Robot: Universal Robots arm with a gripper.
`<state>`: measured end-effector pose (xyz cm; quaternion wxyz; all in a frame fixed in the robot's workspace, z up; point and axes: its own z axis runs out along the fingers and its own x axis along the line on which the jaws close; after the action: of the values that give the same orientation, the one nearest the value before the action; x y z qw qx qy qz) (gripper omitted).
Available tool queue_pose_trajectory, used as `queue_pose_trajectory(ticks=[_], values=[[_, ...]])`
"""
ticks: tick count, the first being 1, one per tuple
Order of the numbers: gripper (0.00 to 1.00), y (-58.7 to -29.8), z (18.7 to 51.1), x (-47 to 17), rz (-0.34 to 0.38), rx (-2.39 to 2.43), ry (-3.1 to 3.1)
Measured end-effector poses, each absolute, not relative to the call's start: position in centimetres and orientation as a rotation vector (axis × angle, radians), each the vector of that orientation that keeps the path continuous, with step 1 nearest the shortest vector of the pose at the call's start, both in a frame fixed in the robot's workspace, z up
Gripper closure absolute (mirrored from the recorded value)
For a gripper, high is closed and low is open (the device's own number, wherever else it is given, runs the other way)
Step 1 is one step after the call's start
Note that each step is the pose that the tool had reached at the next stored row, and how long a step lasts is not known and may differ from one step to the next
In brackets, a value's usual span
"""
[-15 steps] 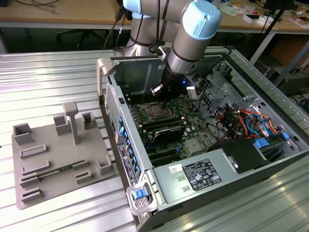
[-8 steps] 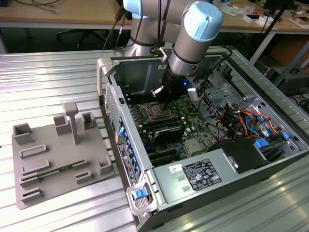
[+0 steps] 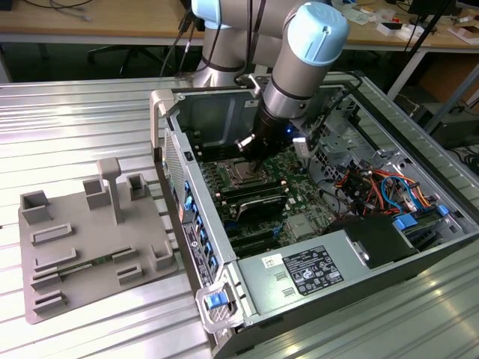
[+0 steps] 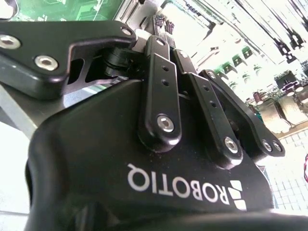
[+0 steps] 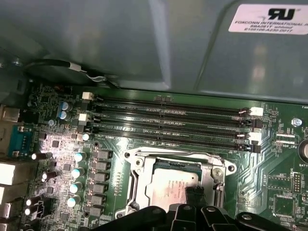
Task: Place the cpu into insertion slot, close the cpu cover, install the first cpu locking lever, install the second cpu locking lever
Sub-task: 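Install the first cpu locking lever, then install the second cpu locking lever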
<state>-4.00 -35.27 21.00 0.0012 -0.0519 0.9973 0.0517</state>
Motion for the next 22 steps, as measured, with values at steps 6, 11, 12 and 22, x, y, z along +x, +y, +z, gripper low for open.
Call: queue_pose_trajectory(ticks=[6, 11, 12, 22], values=[[0.89, -35.3, 22.2, -4.0, 0.162, -0.163, 3.131], [0.89, -35.3, 22.3, -4.0, 0.163, -0.163, 3.131], [0.89, -35.3, 22.3, -4.0, 0.162, -0.163, 3.131], [0.89, -35.5, 22.4, -4.0, 0.163, -0.163, 3.131]])
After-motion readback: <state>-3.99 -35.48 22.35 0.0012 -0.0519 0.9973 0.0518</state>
